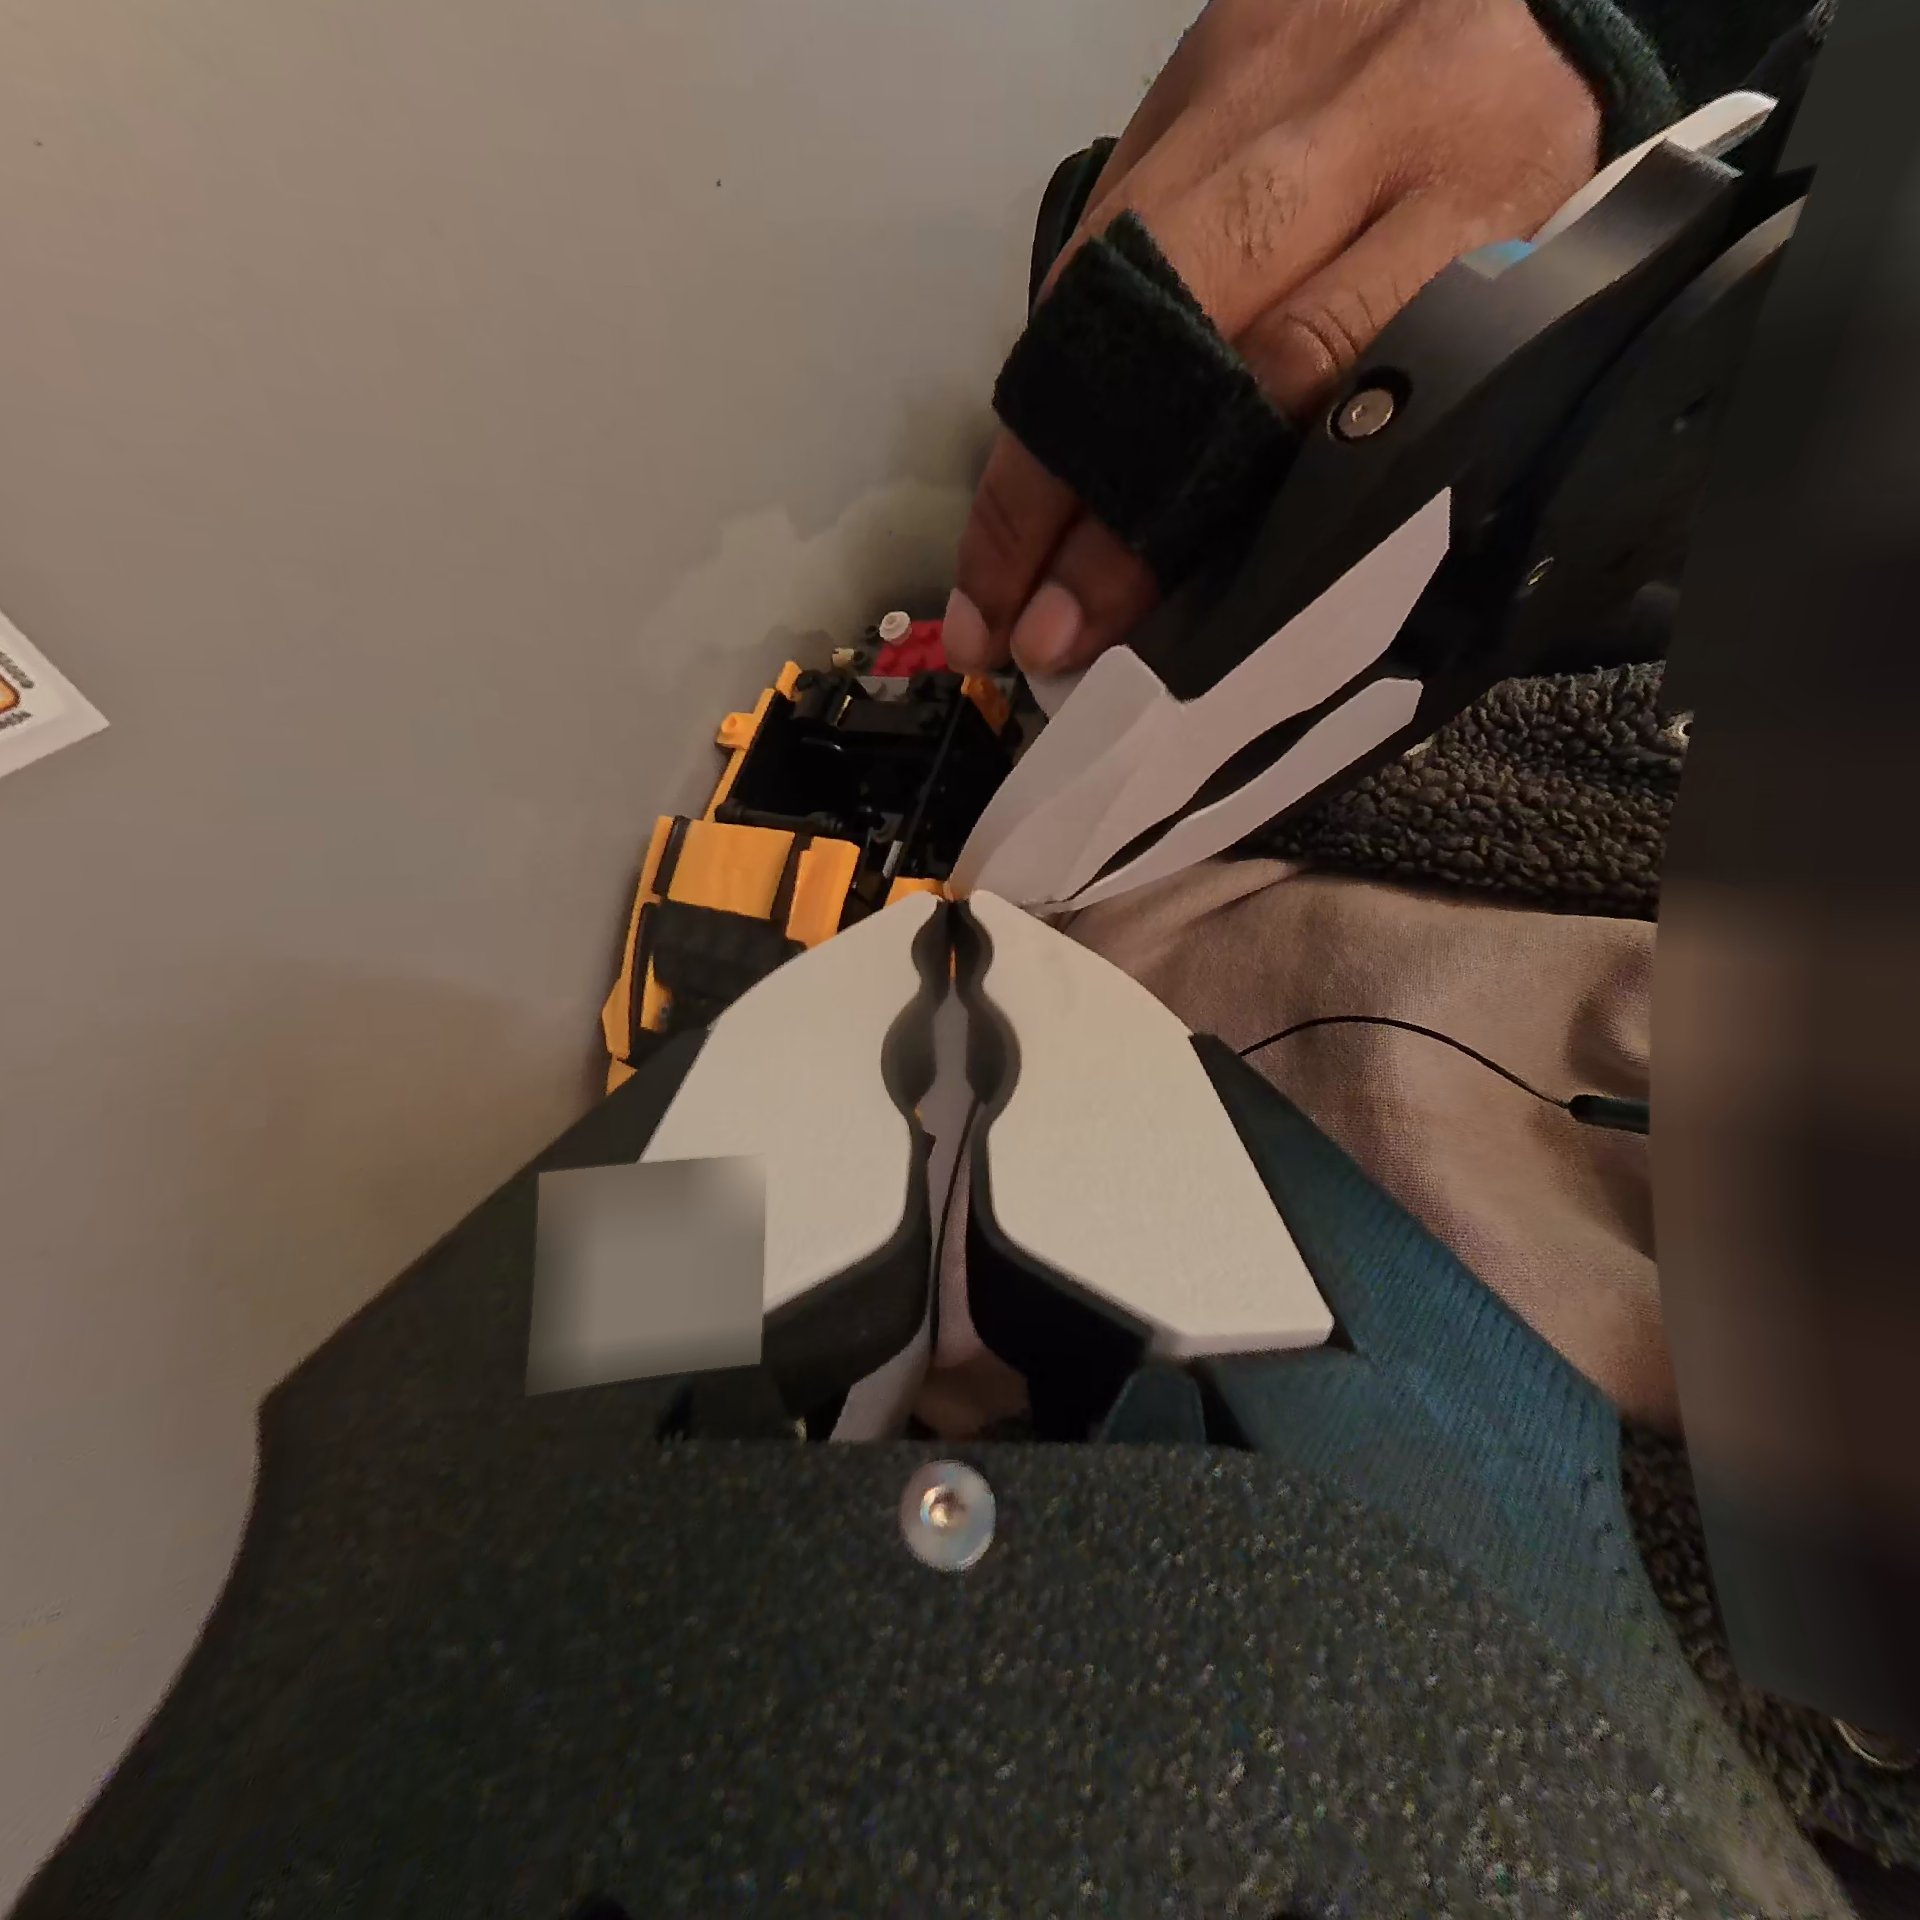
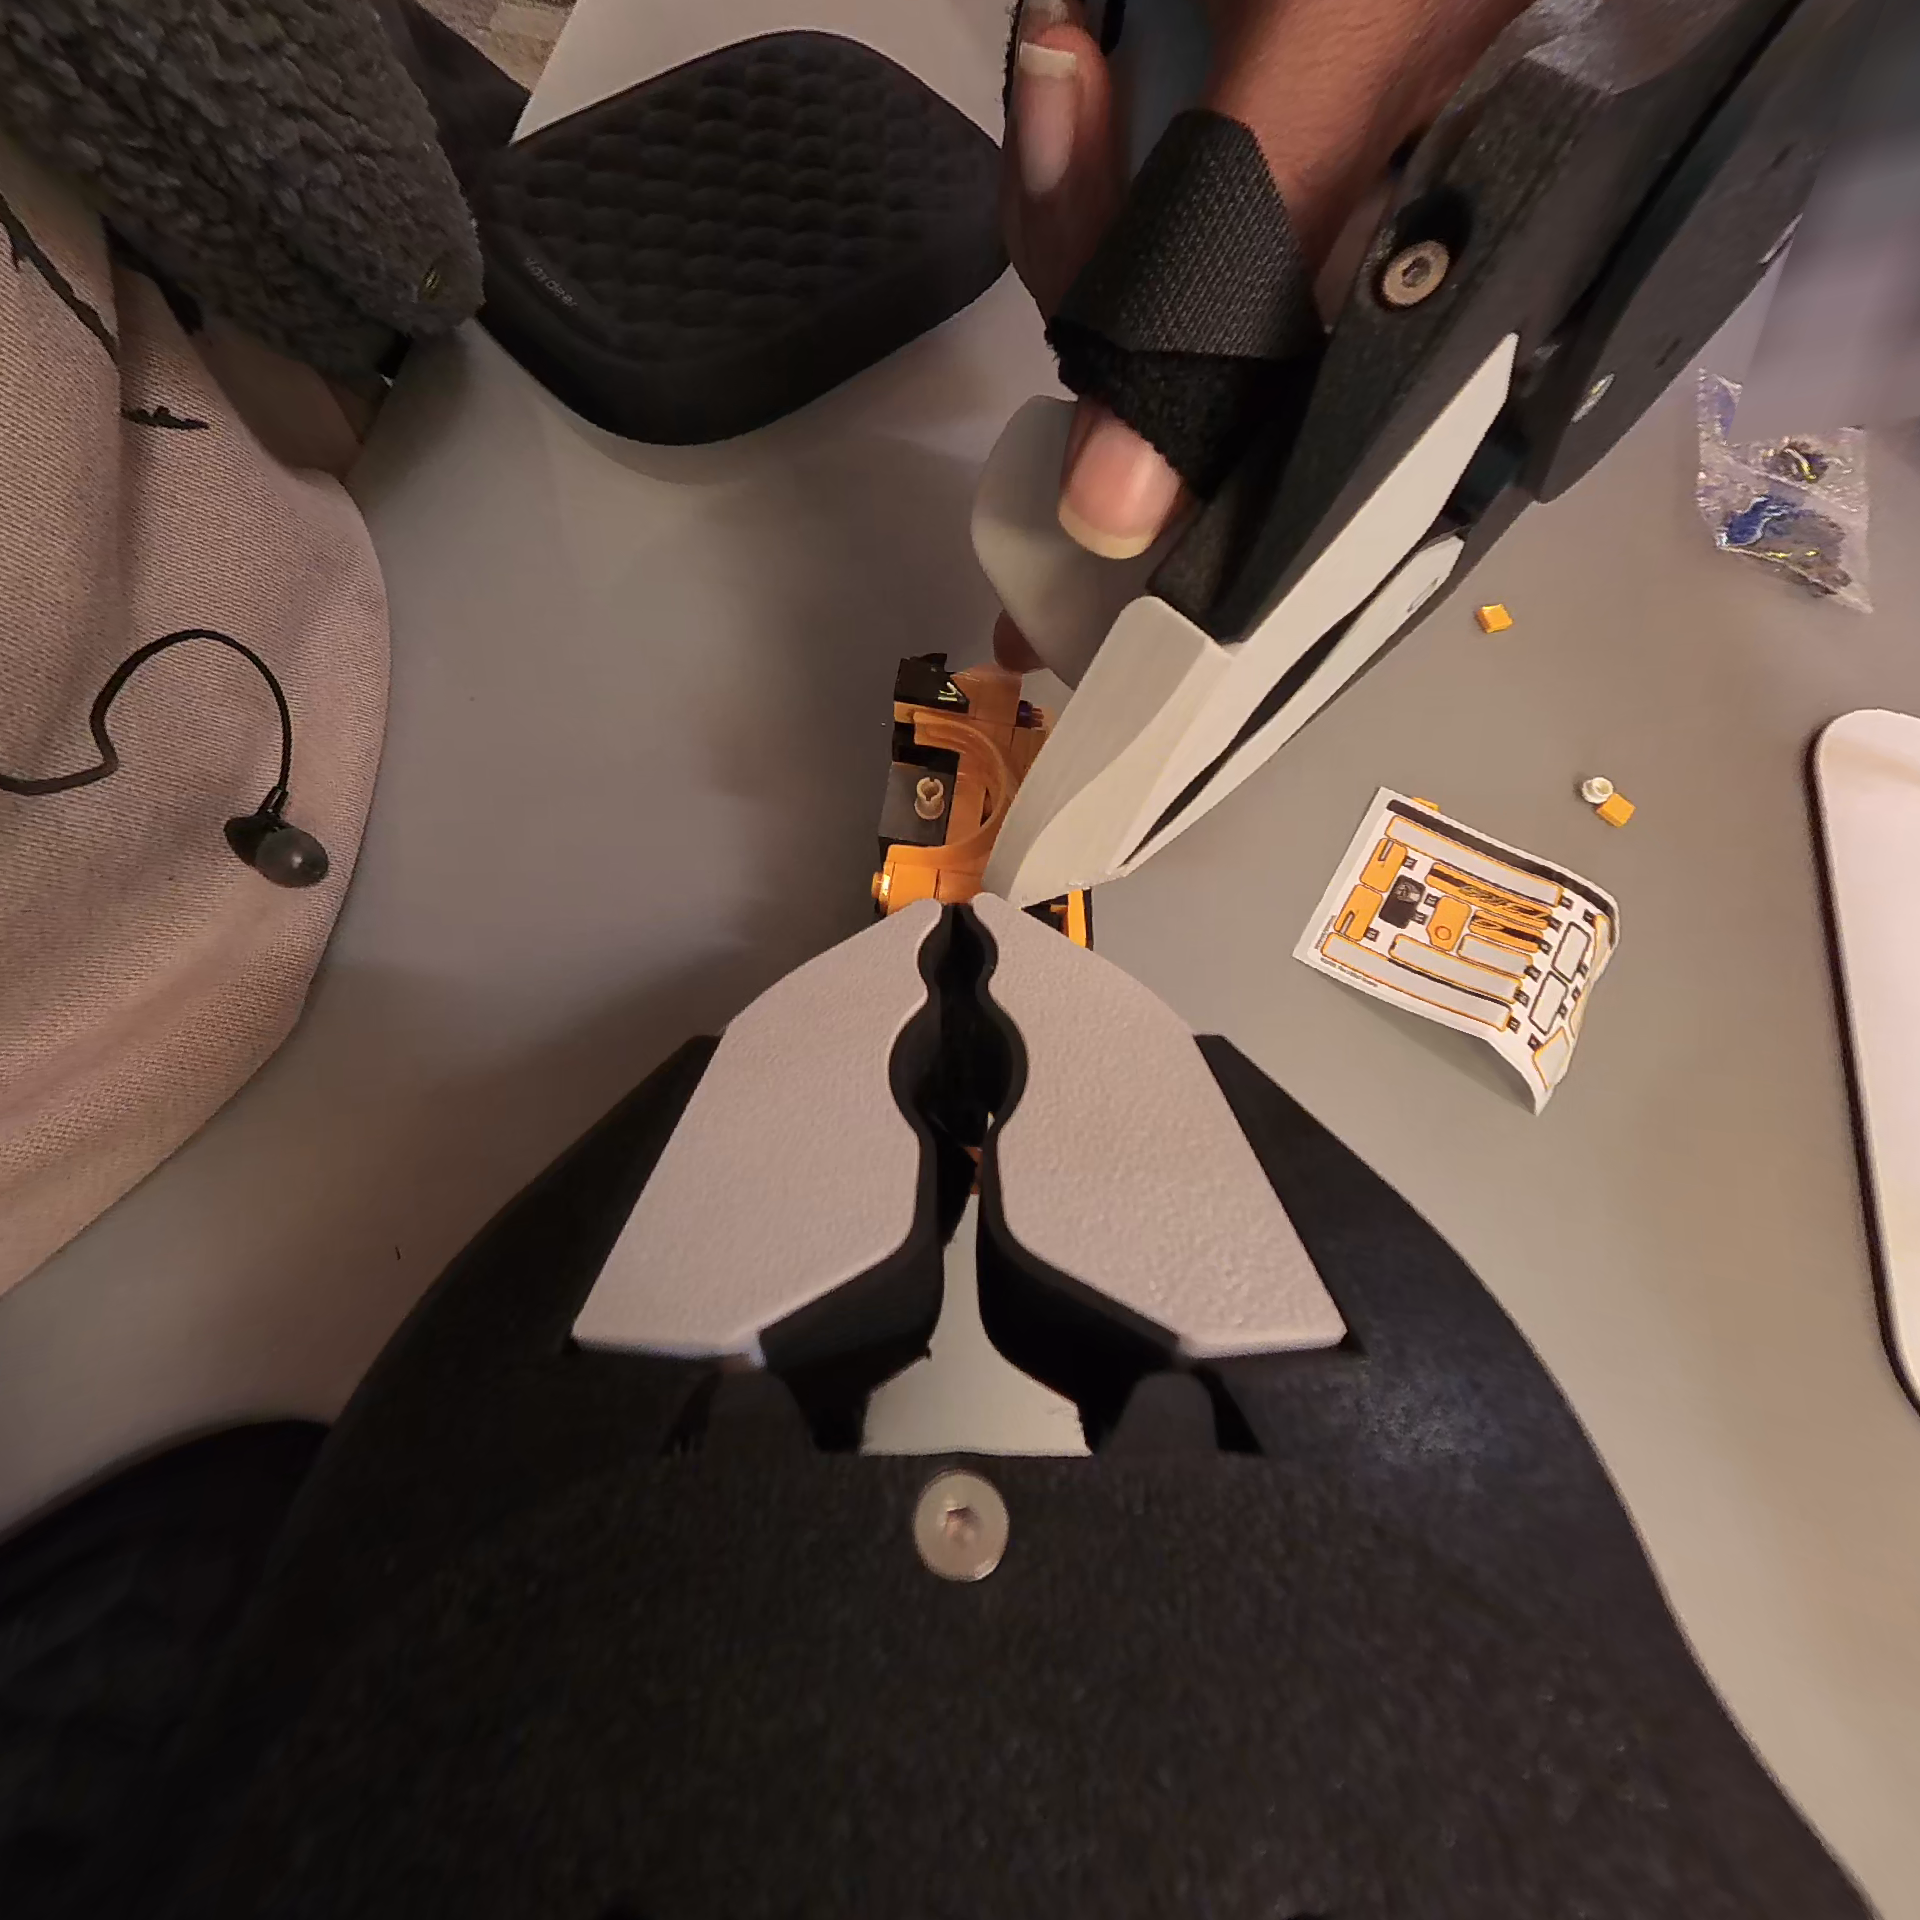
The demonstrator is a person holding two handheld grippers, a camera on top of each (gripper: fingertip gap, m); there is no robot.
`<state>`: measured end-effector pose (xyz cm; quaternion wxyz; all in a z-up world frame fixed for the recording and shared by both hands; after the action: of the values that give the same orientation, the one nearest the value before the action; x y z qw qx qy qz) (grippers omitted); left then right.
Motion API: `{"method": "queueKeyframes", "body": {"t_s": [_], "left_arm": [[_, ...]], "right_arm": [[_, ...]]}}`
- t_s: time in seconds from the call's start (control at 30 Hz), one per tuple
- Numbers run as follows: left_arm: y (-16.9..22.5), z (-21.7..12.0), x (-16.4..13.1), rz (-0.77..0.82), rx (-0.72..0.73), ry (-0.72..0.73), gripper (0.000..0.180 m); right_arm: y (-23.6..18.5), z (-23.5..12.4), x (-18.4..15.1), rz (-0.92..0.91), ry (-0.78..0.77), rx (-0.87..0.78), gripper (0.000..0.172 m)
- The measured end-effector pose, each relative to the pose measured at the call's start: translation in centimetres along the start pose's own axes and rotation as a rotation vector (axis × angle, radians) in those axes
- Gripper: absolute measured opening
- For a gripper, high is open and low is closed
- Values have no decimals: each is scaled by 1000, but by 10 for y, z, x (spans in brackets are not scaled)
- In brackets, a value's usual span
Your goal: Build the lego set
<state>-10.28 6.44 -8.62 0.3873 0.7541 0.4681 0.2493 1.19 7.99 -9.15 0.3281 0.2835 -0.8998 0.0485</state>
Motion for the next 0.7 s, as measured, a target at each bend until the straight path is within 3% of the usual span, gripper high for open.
{"method": "queueKeyframes", "body": {"t_s": [0.27, 0.7], "left_arm": [[0, 0, 0, 3, -5, -2, 0], [-1, 0, 1, 14, -11, -6, 0]], "right_arm": [[0, 0, 1, 22, -4, 23, 0], [6, 1, -1, 212, 3, 177, 0]]}}
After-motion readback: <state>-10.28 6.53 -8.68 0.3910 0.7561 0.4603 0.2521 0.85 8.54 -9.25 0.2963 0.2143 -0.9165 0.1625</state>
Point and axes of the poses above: each gripper's, where its closed fingertips meet, z out along the fingers, x out of its top, y = z × x across the jaws, the point moved 8 cm from there along -z, back along the fingers, and after that the axes turned 12 degrees about -y, right-handed, at the moved point
